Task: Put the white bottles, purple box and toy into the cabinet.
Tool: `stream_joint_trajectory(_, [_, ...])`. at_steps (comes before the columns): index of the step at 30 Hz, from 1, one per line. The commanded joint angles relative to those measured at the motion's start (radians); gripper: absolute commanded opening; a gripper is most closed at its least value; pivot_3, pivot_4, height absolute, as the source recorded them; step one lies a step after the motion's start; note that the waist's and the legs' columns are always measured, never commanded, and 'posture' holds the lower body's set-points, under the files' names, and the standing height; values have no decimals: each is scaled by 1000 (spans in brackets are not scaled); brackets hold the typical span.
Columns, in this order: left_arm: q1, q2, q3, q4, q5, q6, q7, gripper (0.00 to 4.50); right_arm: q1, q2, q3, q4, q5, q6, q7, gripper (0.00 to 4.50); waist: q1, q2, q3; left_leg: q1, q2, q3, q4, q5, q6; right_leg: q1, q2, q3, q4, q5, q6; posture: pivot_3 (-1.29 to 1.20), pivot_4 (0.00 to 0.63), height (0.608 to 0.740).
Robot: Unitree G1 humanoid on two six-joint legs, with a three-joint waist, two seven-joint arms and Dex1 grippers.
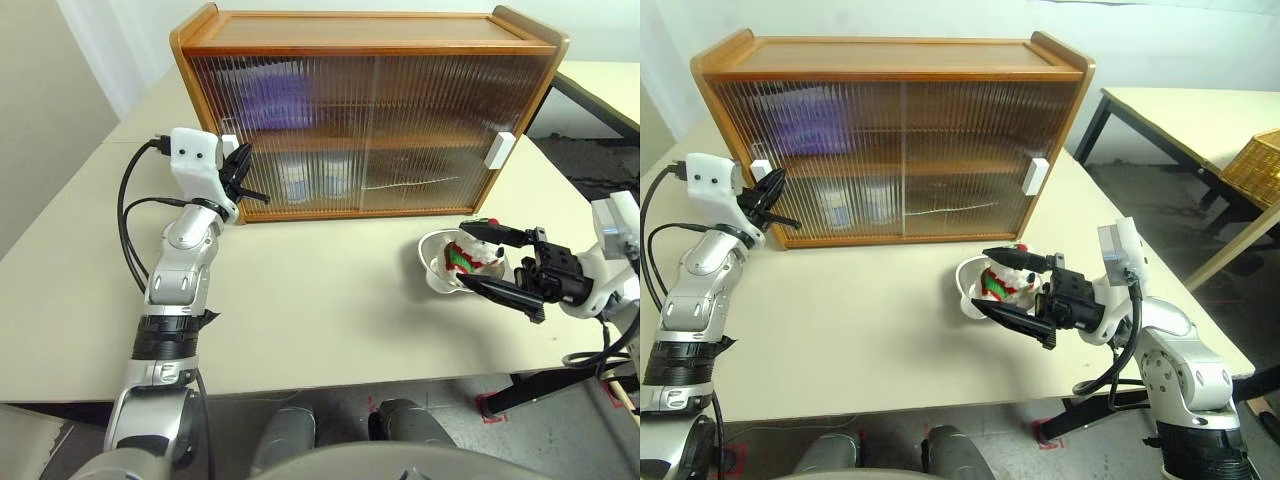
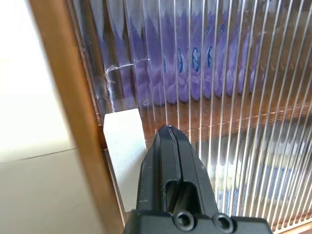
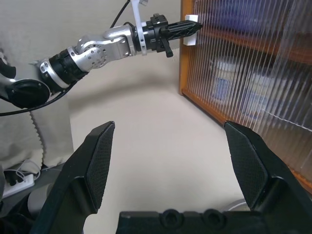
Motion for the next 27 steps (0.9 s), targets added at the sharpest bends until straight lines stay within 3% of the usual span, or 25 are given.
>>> stream_joint_trajectory(1, [24, 27, 61, 28, 11, 32, 33, 16, -8, 1, 13, 9, -6, -2, 6, 4500, 0, 0, 0, 0, 0, 0, 0, 0, 0, 0, 0, 0, 0, 0, 0, 143, 12, 740])
stream_joint_trajectory(9, [25, 14, 63, 23, -14, 0, 25, 16, -16, -1, 12, 12, -3, -1, 4, 4500, -1, 0, 0, 0, 2, 0, -1, -1, -2, 1, 2, 0, 0, 1, -2, 141, 8, 740])
stream_joint_trajectory(13, [23, -8, 18, 2, -73, -68, -76, 187, -12, -2, 8, 15, -2, -1, 4, 4500, 3, 0, 0, 0, 2, 0, -1, -1, -2, 0, 2, 0, 0, 1, -2, 141, 10, 740])
stream_joint_trajectory(15, [24, -33, 11, -23, -127, -86, -133, 626, -7, -3, 5, 16, -2, -3, 6, 4500, 13, -1, 0, 0, 2, -1, 0, -1, -2, -1, 2, 0, 0, 1, -2, 138, 10, 740])
stream_joint_trajectory(21, [26, -37, -18, -69, -231, -108, -323, 2585, -5, -6, -7, 16, 0, -4, 1, 4500, 53, -5, 2, -6, 1, -1, 2, -1, -3, -4, 1, 1, 0, 1, -6, 143, 13, 740])
stream_joint_trajectory(25, [111, 49, -72, -126, -331, -26, -554, 4007, -23, -21, -44, 46, 15, 1, -2, 4500, 67, -5, 1, -7, 0, -1, 2, -3, -3, -5, 0, 1, 0, 3, -17, 143, 13, 740])
stream_joint_trajectory(27, [137, 94, -83, -129, -337, -30, -625, 4476, -33, -24, -61, 61, 20, 2, -4, 4500, 70, -5, 0, -8, 1, -1, 2, -6, -4, -6, 0, 0, 0, 2, -18, 144, 14, 740])
